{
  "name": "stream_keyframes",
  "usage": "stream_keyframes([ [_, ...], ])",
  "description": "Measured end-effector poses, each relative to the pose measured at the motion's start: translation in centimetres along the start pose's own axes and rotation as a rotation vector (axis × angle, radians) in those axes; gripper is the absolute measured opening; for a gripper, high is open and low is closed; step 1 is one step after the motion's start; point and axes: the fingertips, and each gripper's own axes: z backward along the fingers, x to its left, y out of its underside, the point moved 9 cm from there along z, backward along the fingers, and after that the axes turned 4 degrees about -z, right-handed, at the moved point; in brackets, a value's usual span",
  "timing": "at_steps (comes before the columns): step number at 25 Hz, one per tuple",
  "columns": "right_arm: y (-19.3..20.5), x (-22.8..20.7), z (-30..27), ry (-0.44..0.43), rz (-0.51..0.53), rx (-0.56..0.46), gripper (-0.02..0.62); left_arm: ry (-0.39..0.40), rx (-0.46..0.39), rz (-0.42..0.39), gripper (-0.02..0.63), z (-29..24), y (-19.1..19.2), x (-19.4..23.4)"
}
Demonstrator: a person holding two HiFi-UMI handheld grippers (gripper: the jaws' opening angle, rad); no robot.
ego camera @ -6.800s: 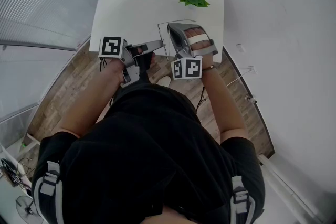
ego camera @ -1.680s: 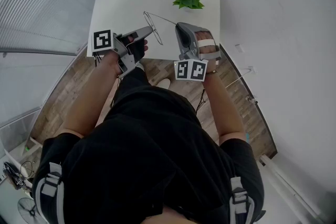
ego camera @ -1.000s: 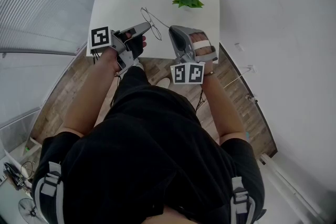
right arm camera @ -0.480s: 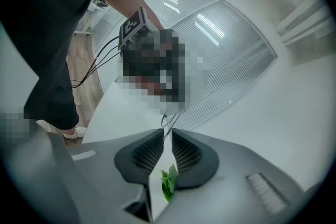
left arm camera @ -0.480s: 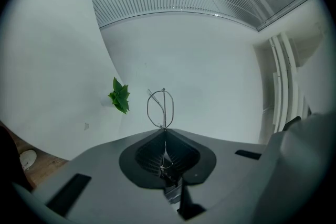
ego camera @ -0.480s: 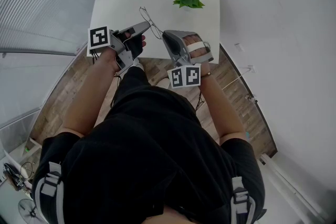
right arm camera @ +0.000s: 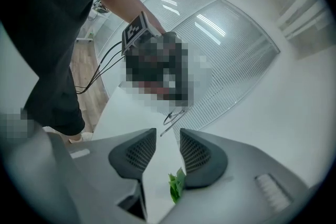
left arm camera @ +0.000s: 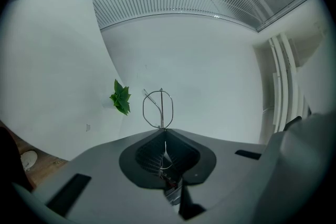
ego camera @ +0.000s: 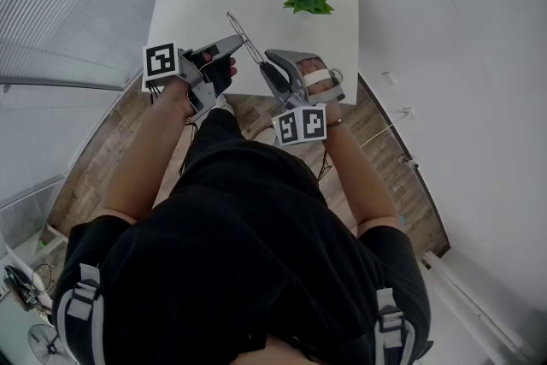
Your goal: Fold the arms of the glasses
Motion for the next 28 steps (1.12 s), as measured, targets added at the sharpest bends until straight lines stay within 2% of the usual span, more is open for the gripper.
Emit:
stream_keyframes([
  [5, 0.4, -0.3, 0.1, -0.023, -0.063, -0.007, 0.183, -0.008, -0.007, 0.002, 0.012, 0.3, -0.2, 0.5],
  [15, 1.3, -1.9, 1.1, 0.012, -0.226, -0.040, 0.164, -0.027, -0.031, 0.001, 0.012, 1.0, -0.5, 1.1],
  [18, 1.4, -2.8, 1.6, 0.037, -0.343, -0.090, 0.136, -0.030, -0.039, 0.001, 0.012, 1.2, -0.4, 1.3],
  [24, 1.1, -5.1, 2.2, 0.073, -0.654, -0.224, 0.072, -0.023, -0.029, 0.003, 0.012, 1.4, -0.1, 1.4],
  [28, 1.5, -5.9, 2.3, 0.105, -0.754, -0.262, 0.047, -0.016, -0.018, 0.019, 0.012, 1.2, 0.6, 1.7],
])
